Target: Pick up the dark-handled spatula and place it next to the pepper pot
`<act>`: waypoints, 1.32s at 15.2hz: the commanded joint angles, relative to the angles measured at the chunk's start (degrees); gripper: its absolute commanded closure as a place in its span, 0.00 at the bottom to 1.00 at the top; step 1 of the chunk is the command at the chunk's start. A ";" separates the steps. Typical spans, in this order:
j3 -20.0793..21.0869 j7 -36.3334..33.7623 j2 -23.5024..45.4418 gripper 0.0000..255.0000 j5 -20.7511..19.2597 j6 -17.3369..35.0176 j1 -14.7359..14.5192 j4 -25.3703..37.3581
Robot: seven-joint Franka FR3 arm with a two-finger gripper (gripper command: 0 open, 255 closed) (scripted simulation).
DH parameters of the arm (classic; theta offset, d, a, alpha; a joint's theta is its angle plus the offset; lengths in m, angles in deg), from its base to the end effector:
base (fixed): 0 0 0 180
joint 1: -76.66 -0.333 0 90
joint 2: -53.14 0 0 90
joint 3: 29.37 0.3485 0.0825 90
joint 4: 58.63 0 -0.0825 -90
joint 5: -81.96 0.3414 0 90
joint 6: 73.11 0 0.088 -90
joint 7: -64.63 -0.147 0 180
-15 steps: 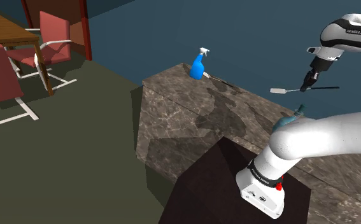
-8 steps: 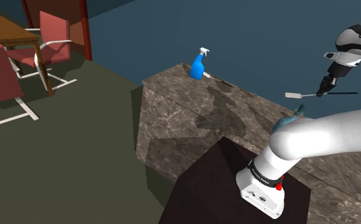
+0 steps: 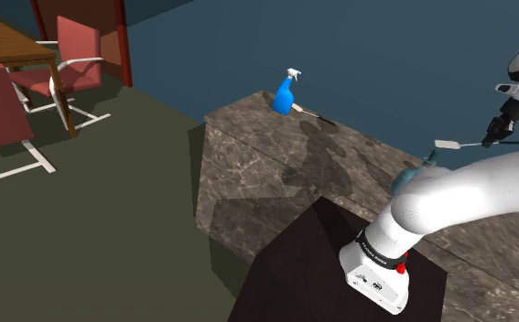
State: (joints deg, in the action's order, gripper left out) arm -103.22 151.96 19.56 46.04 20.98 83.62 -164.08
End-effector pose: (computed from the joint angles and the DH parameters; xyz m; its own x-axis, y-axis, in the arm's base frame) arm -0.1221 -0.4900 0.5336 0.9744 0.2153 -0.0649 0.2158 -0.9764 0.0005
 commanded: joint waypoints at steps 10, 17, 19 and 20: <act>-24.89 12.84 -5.21 1.00 -6.09 -5.12 -21.94 24.60; -36.28 22.27 -14.58 1.00 -12.97 -12.87 -39.30 50.63; -35.87 21.51 -14.61 1.00 -12.88 -11.23 -37.76 47.92; -35.72 21.16 -14.65 1.00 -12.85 -10.44 -37.07 46.66</act>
State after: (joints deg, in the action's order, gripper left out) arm -138.91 173.29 5.07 33.28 10.00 46.28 -116.79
